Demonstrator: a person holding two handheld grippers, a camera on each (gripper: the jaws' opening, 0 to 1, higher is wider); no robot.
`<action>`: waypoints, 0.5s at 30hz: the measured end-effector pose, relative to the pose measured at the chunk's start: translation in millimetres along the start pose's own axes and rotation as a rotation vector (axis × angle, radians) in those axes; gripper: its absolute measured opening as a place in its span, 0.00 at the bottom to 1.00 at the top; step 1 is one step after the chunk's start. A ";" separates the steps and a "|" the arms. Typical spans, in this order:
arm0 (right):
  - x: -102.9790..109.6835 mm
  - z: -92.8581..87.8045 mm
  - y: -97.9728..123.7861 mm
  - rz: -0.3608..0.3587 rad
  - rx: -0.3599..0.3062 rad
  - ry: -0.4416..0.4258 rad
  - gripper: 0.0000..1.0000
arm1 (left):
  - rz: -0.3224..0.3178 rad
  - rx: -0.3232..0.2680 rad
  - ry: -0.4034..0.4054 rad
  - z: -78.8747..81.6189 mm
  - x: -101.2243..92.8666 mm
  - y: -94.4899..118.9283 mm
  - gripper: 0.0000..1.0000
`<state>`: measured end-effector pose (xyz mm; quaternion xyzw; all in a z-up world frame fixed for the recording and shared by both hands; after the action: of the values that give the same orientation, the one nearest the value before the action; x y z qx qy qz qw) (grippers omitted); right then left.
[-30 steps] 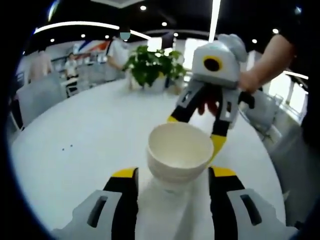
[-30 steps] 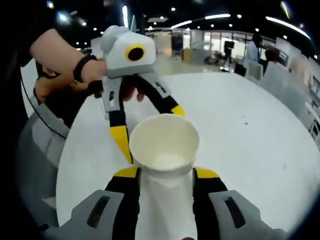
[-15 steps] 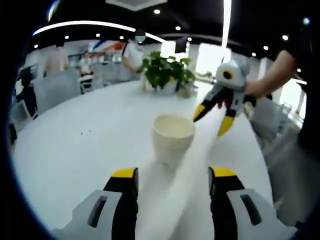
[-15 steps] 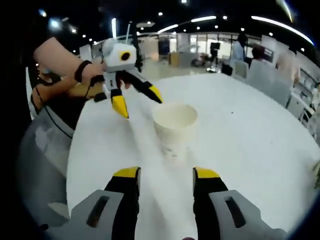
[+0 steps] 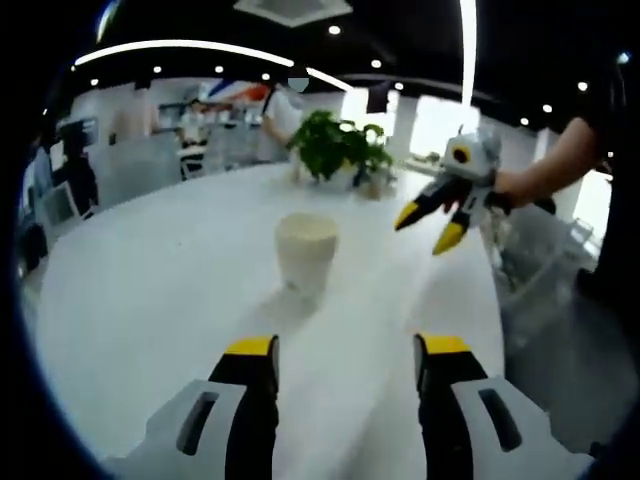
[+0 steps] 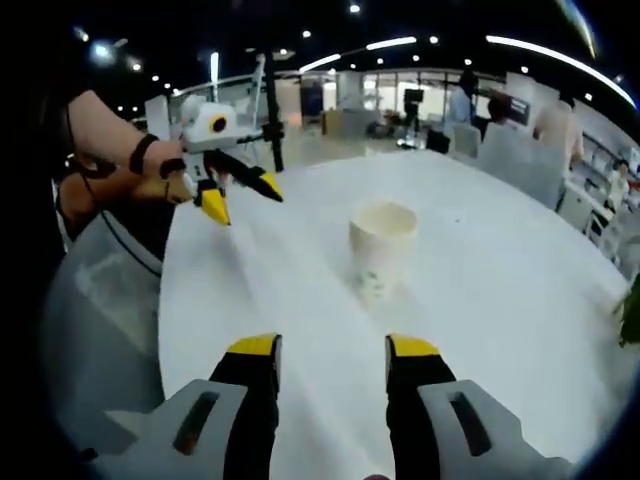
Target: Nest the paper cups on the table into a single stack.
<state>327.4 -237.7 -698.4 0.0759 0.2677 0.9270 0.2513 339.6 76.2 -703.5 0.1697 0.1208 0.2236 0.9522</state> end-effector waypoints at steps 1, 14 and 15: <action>2.6 -0.3 2.5 -0.003 0.003 0.007 0.39 | 0.003 -0.004 -0.002 0.0 -1.5 3.7 0.53; 32.6 -2.0 43.6 -0.088 -0.060 0.001 0.65 | 0.021 -0.143 0.050 3.3 -24.4 44.6 0.66; 33.4 -2.0 44.9 -0.100 -0.079 -0.010 0.74 | 0.019 -0.179 0.082 4.8 -25.4 46.8 0.72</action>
<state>279.0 -254.5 -675.8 0.0570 0.2332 0.9228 0.3012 300.9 102.5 -677.6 0.0758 0.1376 0.2492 0.9556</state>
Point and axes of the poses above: the point that each gripper's makers call its tool centre point, and the gripper's own axes: y roughly backward along the fingers, x roughly to its left, z roughly out of its top, the point moved 9 cm from there along y, roughly backward along the fingers, and after that the axes turned 5 degrees about -x, right-handed, at the moved point
